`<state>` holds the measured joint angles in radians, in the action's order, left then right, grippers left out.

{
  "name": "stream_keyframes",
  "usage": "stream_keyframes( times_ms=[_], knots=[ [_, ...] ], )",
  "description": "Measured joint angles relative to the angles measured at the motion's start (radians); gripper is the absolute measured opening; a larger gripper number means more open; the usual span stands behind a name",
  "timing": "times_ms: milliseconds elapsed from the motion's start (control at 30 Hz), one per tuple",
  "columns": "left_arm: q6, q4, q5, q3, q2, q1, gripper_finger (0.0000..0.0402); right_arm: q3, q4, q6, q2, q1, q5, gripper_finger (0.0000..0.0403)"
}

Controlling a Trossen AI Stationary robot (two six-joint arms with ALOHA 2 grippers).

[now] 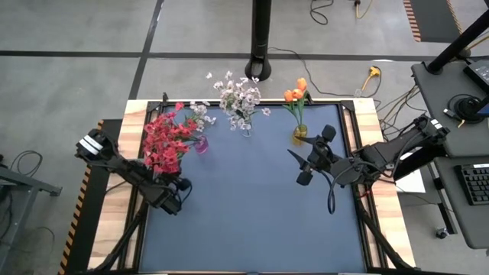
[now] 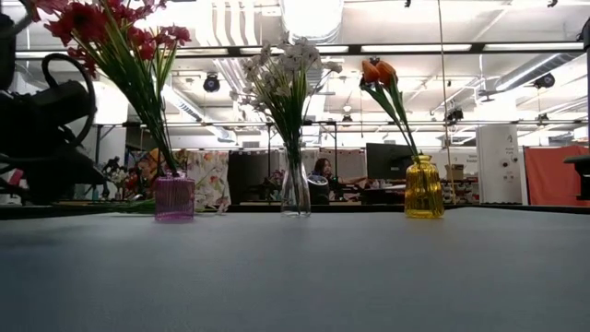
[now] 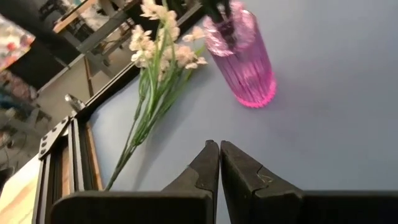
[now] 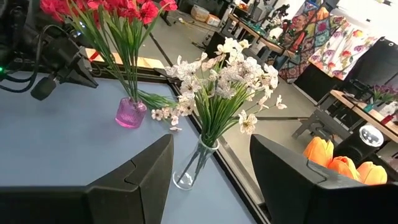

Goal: Sort flowers into vase by color
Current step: Adjust the purple vase

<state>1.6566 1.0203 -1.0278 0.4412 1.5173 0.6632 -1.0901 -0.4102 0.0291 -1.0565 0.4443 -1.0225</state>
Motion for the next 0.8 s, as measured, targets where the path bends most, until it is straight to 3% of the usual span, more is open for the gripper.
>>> stream_keyframes(
  times_ms=[367,800],
  knots=[
    [0.002,-0.003,-0.003,-0.005,0.000,-0.174,0.0000,0.000,-0.005,0.024,0.000,0.000,0.000,0.0206],
    [0.057,-0.015,-0.003,-0.036,0.000,-0.227,0.0000,0.006,-0.006,0.034,0.000,0.000,0.000,0.0206]
  ],
)
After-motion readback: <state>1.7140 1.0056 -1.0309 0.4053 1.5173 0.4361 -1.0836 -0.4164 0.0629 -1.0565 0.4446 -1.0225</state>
